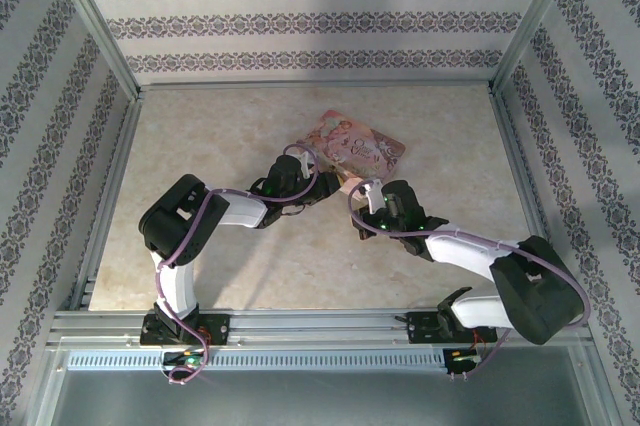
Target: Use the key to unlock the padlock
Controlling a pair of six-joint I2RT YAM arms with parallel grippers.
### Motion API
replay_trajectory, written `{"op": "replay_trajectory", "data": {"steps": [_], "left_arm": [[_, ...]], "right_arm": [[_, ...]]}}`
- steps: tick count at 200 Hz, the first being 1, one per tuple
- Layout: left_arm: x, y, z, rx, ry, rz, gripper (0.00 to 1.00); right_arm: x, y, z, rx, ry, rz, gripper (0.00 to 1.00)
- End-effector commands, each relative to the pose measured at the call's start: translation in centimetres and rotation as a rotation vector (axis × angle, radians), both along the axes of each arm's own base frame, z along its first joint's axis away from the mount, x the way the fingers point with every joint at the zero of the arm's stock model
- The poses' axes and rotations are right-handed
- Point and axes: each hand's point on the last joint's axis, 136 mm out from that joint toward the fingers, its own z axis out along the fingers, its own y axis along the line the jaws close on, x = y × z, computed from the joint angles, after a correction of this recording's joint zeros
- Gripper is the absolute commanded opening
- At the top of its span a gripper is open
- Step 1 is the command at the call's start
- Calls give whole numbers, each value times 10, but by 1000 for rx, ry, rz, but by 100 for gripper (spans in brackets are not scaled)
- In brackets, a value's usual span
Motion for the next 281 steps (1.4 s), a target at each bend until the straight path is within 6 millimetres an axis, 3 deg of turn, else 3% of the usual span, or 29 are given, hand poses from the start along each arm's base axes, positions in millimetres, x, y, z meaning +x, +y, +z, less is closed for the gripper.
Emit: {"op": "replay_trajectory", "data": {"steps": [1,166,281], "left_arm": [[-4,-10,25,-47,-43,-26,27],[-5,-11,20,-34,-33,-27,27],[-5,-11,20,-29,-34,-26,27]], "right_arm": [[10,0,3,-31,-75,-7,0],[43,14,18,-27,-137,-32,0],[51,14,16,-46,-139,-49,0]]}}
